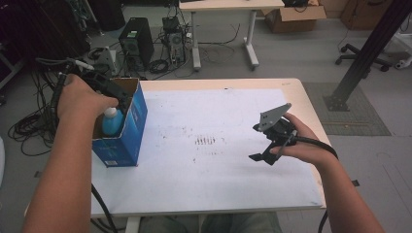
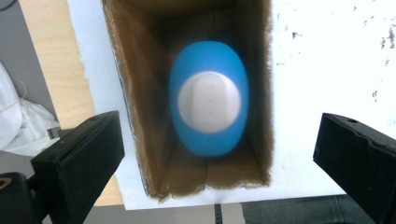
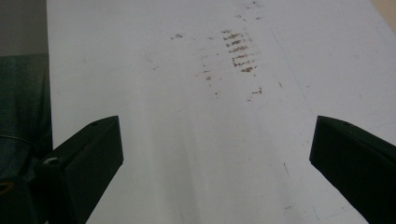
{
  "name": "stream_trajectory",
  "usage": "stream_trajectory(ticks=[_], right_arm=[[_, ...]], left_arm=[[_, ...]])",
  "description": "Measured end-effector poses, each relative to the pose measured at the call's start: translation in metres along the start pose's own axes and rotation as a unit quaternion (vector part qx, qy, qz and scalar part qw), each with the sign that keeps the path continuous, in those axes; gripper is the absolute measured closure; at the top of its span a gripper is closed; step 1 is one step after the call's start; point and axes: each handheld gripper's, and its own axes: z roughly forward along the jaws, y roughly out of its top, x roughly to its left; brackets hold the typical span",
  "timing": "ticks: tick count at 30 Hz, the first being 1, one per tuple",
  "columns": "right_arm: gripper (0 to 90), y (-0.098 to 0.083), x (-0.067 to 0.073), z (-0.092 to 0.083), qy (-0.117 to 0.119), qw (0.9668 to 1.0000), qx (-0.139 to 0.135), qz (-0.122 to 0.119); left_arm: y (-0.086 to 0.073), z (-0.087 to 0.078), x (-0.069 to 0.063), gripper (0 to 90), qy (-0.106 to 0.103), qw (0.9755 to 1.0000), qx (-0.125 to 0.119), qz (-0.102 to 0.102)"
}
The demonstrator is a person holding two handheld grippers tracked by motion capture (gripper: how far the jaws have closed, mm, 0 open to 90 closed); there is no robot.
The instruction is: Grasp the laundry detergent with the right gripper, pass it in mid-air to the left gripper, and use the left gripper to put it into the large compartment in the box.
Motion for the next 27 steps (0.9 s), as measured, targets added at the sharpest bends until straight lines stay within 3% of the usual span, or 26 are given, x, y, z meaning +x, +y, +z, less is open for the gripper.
stream_trajectory(ticks=[8, 12, 13, 14, 18, 20, 25, 27], right_arm=[[3.0, 0.003, 0.001, -0.009, -0.005, 1.0000, 0.002, -0.004], [3.0, 0.005, 0.000, -0.015, -0.008, 0.9999, 0.004, -0.005], [3.1, 0.007, 0.000, -0.018, -0.009, 0.9999, 0.005, -0.009], [3.1, 0.007, 0.000, -0.018, -0.009, 0.9999, 0.005, -0.009], [3.0, 0.011, -0.001, -0.025, -0.011, 0.9998, 0.011, -0.013], [3.1, 0.013, -0.002, -0.027, -0.008, 0.9997, 0.017, -0.017], [3.1, 0.018, -0.002, -0.032, -0.008, 0.9991, 0.034, -0.024], [3.1, 0.022, -0.002, -0.035, -0.006, 0.9988, 0.039, -0.029]], left_arm=[[-0.004, -0.024, -0.017, 0.2, 0.015, 0.9991, -0.015, 0.037], [-0.004, -0.038, -0.034, 0.2, 0.015, 0.9965, -0.027, 0.077], [-0.005, -0.043, -0.044, 0.2, 0.010, 0.9943, -0.032, 0.101], [-0.005, -0.043, -0.044, 0.3, 0.010, 0.9943, -0.032, 0.101], [-0.006, -0.048, -0.069, 0.2, 0.001, 0.9859, -0.035, 0.163], [-0.008, -0.050, -0.080, 0.3, -0.003, 0.9800, -0.040, 0.195], [-0.010, -0.049, -0.099, 0.3, -0.018, 0.9678, -0.031, 0.249], [-0.010, -0.049, -0.104, 0.3, -0.026, 0.9614, -0.031, 0.272]])
